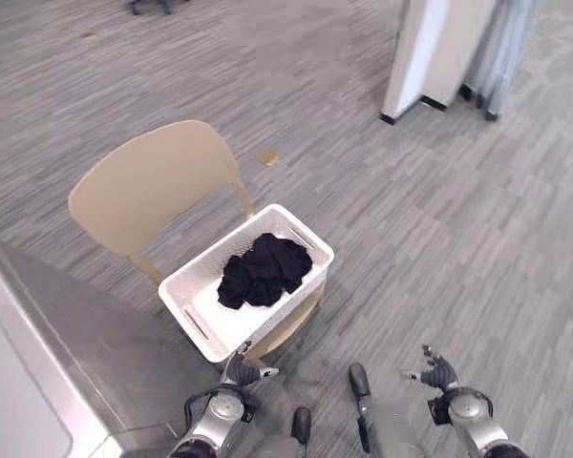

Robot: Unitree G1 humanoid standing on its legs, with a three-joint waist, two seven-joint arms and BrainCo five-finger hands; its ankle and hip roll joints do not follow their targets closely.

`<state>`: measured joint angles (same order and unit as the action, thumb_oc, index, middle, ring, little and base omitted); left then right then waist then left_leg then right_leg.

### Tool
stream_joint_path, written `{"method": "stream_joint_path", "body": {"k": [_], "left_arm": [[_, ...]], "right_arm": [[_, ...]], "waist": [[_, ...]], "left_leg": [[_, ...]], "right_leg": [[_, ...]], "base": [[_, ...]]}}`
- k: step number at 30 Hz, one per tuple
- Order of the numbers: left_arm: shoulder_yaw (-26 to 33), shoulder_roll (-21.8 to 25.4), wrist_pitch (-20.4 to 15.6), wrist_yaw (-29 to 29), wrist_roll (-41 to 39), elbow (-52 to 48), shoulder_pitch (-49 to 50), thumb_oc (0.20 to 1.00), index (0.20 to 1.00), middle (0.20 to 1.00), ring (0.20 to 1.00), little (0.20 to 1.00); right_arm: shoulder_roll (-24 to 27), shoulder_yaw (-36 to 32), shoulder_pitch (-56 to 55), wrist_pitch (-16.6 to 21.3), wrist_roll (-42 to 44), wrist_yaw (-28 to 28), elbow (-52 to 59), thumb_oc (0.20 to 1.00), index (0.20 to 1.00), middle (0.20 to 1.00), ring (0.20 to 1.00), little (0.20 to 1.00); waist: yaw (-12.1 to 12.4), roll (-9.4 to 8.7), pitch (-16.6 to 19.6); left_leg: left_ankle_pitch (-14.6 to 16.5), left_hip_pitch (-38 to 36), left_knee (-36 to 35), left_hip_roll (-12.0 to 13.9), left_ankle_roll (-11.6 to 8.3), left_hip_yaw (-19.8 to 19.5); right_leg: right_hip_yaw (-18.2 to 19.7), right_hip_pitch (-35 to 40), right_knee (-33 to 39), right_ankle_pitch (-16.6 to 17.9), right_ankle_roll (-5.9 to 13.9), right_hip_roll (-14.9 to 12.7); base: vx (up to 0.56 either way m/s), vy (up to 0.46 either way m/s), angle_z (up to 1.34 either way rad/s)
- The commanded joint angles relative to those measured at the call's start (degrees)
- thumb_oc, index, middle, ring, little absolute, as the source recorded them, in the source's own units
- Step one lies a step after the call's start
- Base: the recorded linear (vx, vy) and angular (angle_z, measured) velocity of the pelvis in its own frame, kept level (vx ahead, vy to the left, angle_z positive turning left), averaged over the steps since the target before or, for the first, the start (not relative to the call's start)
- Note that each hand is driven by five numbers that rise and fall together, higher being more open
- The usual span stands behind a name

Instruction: Grab the laundry basket,head to the washer,open it,put in the laundry and shut it.

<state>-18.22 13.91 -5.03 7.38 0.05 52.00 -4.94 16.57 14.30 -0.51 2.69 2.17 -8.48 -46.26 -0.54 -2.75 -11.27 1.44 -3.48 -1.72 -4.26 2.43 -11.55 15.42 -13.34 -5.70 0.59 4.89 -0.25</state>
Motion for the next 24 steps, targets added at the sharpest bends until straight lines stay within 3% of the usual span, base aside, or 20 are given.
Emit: {"method": "stream_joint_path", "body": {"k": [1, 5, 7, 11, 12, 18, 22, 24], "left_arm": [[-0.2, -0.2, -2.2, 0.5, -2.5, -2.2, 0.6, 1.000, 1.000, 1.000, 1.000, 1.000], [0.2, -0.1, -1.9, 0.1, -3.2, -1.6, 0.7, 1.000, 1.000, 1.000, 1.000, 1.000], [0.5, -0.2, -1.5, -0.1, -4.3, -2.5, 1.2, 1.000, 1.000, 1.000, 1.000, 1.000], [1.6, 0.4, -1.3, -0.1, -5.0, -3.1, 1.9, 1.000, 1.000, 1.000, 1.000, 1.000], [2.8, 0.8, -1.0, -0.2, -5.1, -2.6, 2.5, 1.000, 1.000, 1.000, 1.000, 1.000], [5.8, 1.3, -0.5, 0.0, -4.6, 0.0, 5.2, 1.000, 1.000, 1.000, 1.000, 1.000], [8.3, 2.2, -0.4, 1.0, -5.9, -0.2, 6.2, 1.000, 1.000, 1.000, 1.000, 1.000], [9.0, 2.8, -0.5, 1.4, -6.2, -0.8, 6.3, 1.000, 1.000, 1.000, 1.000, 1.000]], "right_arm": [[2.5, -0.6, 2.1, 2.1, -0.5, 0.1, 1.9, 1.000, 1.000, 1.000, 1.000, 1.000], [2.9, -0.9, 2.1, 2.6, 0.1, 0.2, 2.0, 1.000, 1.000, 1.000, 1.000, 1.000], [3.5, -1.4, 1.5, 2.4, 0.7, -0.3, 2.6, 1.000, 1.000, 1.000, 1.000, 1.000], [3.3, -2.3, 0.7, 2.2, 1.5, -0.9, 2.8, 1.000, 1.000, 1.000, 1.000, 1.000], [3.4, -2.8, 0.3, 2.0, 1.4, -1.0, 3.3, 1.000, 1.000, 1.000, 1.000, 1.000], [4.3, -1.5, 1.3, 1.8, -2.1, -0.5, 6.0, 1.000, 1.000, 1.000, 1.000, 1.000], [7.0, -1.0, 2.1, 1.8, -5.9, -1.0, 13.1, 1.000, 1.000, 1.000, 1.000, 1.000], [8.9, -0.8, 2.5, 1.9, -8.5, -1.2, 18.0, 1.000, 1.000, 1.000, 1.000, 1.000]], "waist": [[0.6, 0.37, 1.0], [0.4, -0.09, 0.9], [0.1, -0.34, -0.1], [-0.9, -0.48, 0.1], [-1.4, -0.34, 0.6], [0.0, -0.52, 1.7], [1.0, -0.55, 0.9], [0.9, -0.47, 0.2]], "left_leg": [[2.5, 5.2, 3.7, -0.3, -1.94, 4.1], [3.2, 7.4, 7.2, 0.8, -3.70, 3.8], [3.6, 9.6, 11.1, 2.3, -4.04, 9.1], [4.0, 9.8, 11.1, 5.5, -2.49, 21.3], [4.5, 9.8, 11.0, 5.8, -2.04, 26.2], [5.3, 8.3, 9.0, 4.3, -1.12, 24.3], [6.0, 7.1, 7.8, 3.6, 0.21, 22.7], [6.1, 7.0, 7.7, 3.4, 0.40, 20.6]], "right_leg": [[-5.4, 4.9, 2.1, -1.6, 1.56, -0.2], [-9.1, 7.1, 3.7, -2.4, 0.46, -0.7], [-13.4, 9.2, 3.9, -3.6, -0.47, -1.7], [-19.3, 11.3, 4.5, -5.1, -0.57, -2.8], [-21.5, 11.6, 4.3, -5.8, -0.52, -3.0], [-22.9, 12.9, 2.8, -7.2, 0.17, -3.3], [-22.7, 8.7, -8.8, -8.0, 1.85, -4.0], [-19.8, 5.0, -13.7, -8.0, 2.64, -3.0]], "base": [[0.14, -0.433, 1.62], [0.05, -0.214, 0.94], [0.05, -0.165, 1.02], [0.08, -0.075, 1.01], [0.11, -0.023, 0.97], [0.20, 0.058, 0.31], [0.14, 0.078, 0.00], [0.05, -0.014, 0.28]]}}
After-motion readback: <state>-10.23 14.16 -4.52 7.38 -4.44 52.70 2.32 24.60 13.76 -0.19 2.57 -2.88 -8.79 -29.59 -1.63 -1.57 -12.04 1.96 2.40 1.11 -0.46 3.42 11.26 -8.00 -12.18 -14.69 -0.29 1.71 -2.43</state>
